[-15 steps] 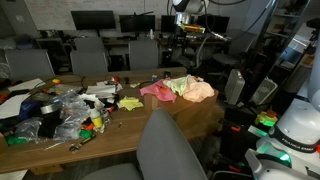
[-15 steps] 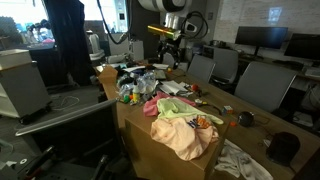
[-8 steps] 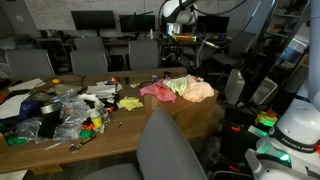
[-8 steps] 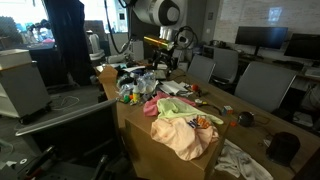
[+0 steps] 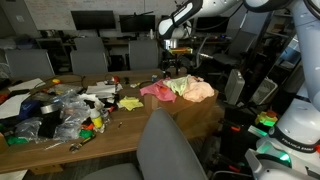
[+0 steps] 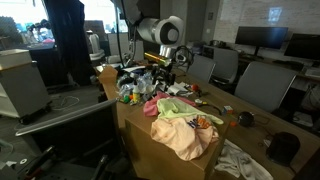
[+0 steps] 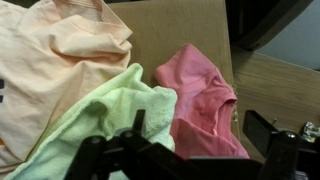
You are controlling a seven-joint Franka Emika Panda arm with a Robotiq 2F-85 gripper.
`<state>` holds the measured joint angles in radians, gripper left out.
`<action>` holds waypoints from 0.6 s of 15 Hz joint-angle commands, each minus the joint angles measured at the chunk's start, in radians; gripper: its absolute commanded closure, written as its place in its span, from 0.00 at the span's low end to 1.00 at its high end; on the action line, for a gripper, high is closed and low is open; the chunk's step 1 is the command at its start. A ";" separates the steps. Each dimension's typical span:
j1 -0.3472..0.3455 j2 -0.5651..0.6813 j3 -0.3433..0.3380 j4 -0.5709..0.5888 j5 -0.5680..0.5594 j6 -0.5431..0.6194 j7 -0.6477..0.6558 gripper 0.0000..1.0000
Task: Put the three towels on the headrest of the grey chair
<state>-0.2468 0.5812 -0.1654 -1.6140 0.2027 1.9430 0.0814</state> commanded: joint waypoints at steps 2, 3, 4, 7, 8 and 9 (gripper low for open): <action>-0.022 0.077 -0.013 0.070 -0.006 -0.040 0.059 0.00; -0.027 0.088 -0.015 0.075 -0.004 -0.044 0.066 0.00; -0.035 0.099 -0.014 0.084 0.002 -0.049 0.068 0.00; -0.054 0.115 -0.003 0.105 0.021 -0.066 0.057 0.00; -0.060 0.122 0.004 0.119 0.030 -0.072 0.050 0.00; -0.064 0.129 0.009 0.133 0.037 -0.081 0.048 0.00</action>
<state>-0.2905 0.6756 -0.1753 -1.5604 0.2105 1.9127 0.1313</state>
